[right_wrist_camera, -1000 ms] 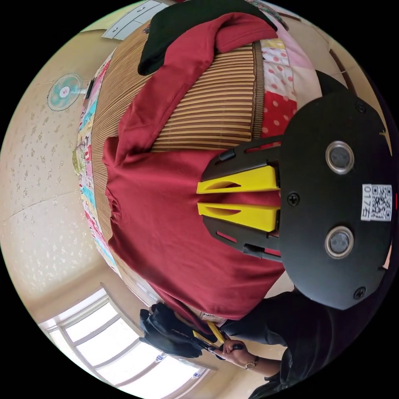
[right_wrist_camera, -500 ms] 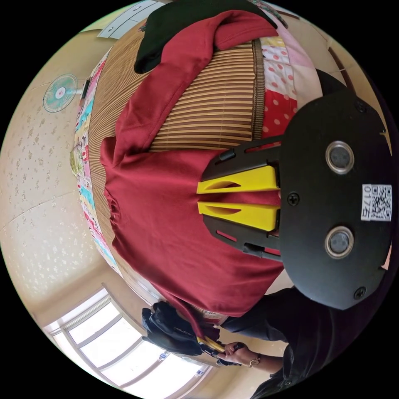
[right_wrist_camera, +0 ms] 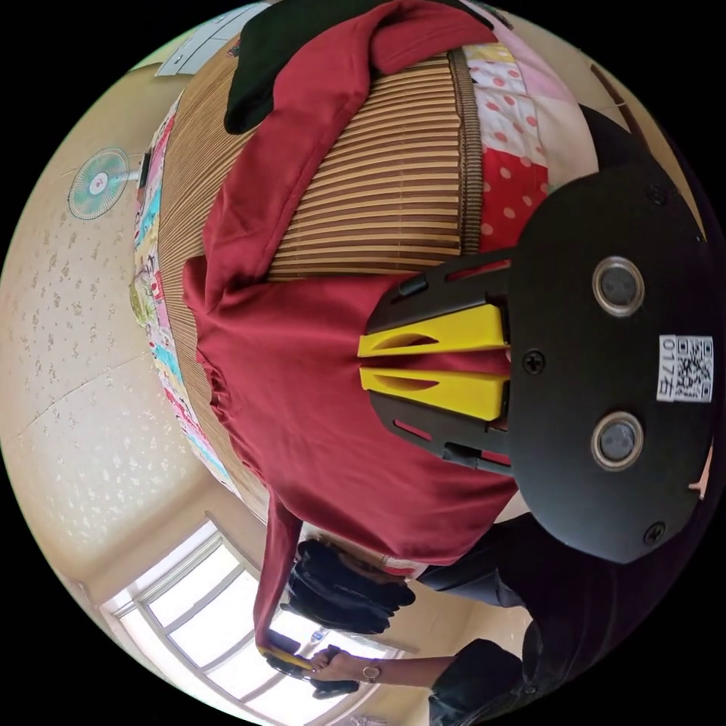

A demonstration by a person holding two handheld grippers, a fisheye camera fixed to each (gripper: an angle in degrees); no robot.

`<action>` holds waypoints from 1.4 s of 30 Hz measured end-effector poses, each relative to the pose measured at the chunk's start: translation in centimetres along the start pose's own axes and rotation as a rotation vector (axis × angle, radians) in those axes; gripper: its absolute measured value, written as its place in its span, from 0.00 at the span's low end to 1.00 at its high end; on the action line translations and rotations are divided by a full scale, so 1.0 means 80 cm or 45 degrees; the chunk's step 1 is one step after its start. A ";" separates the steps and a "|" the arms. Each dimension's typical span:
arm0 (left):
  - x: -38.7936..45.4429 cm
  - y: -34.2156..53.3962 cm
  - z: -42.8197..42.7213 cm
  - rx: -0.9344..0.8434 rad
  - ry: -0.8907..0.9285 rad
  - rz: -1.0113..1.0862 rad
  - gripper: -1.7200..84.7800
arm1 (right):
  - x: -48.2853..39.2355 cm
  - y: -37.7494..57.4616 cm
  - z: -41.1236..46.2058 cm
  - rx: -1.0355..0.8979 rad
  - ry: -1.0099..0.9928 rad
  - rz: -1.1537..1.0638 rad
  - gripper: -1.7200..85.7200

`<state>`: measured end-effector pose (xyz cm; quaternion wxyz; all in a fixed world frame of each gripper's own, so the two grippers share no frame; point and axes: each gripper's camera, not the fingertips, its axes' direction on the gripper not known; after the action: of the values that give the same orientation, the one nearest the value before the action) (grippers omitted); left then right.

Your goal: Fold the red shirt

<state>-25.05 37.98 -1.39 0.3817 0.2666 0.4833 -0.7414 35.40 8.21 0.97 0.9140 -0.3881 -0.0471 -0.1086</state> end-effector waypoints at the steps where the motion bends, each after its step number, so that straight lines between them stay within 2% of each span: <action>1: 0.015 -0.010 0.028 -0.015 0.051 0.022 0.07 | 0.004 -0.001 -0.006 0.010 -0.028 0.024 0.05; 5: 0.092 0.001 0.161 -0.162 0.322 0.083 0.07 | 0.009 -0.009 -0.025 0.023 -0.093 0.053 0.04; 9: 0.194 0.078 0.294 -0.332 0.423 0.221 0.07 | 0.001 -0.017 -0.042 0.026 -0.101 0.033 0.04; 12: 0.253 0.208 0.437 -0.741 0.535 0.239 0.10 | 0.000 -0.022 -0.056 0.032 -0.133 0.040 0.04; 14: 0.278 0.336 0.503 -1.085 0.732 0.165 0.12 | 0.002 -0.026 -0.069 0.031 -0.169 0.054 0.04; 16: 0.295 0.402 0.494 -1.184 0.782 0.178 0.12 | 0.002 -0.030 -0.078 0.022 -0.194 0.058 0.04; 18: 0.308 0.443 0.463 -1.241 0.737 0.271 0.12 | 0.004 -0.035 -0.086 0.018 -0.224 0.064 0.04; 20: 0.309 0.467 0.403 -1.280 0.654 0.434 0.12 | 0.004 -0.038 -0.096 0.025 -0.254 0.068 0.03; 22: 0.284 0.459 0.353 -1.237 0.514 0.461 0.12 | 0.000 -0.042 -0.102 0.028 -0.260 0.060 0.03; 24: 0.234 0.435 0.304 -1.161 0.384 0.367 0.12 | -0.005 -0.047 -0.108 0.033 -0.258 0.053 0.03; 28: 0.067 0.381 0.223 -1.033 0.124 -0.129 0.14 | -0.018 -0.056 -0.122 0.046 -0.239 0.044 0.03; 31: 0.000 0.385 0.216 -1.168 0.016 -0.250 0.15 | -0.027 -0.065 -0.131 0.053 -0.222 0.044 0.03; 32: -0.008 0.394 0.220 -1.245 0.004 -0.256 0.15 | -0.029 -0.069 -0.134 0.053 -0.220 0.047 0.03; 36: 0.008 0.417 0.220 -1.294 0.170 -0.226 0.10 | -0.030 -0.086 -0.141 0.043 -0.241 0.064 0.04; 42: -0.019 0.417 0.197 -1.207 0.243 -0.392 0.05 | -0.037 -0.120 -0.153 0.017 -0.247 0.089 0.04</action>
<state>2.85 15.88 -11.18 0.3011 0.0561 0.8332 -0.4604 30.31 -6.56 -1.32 0.9109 -0.3922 -0.1225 -0.0381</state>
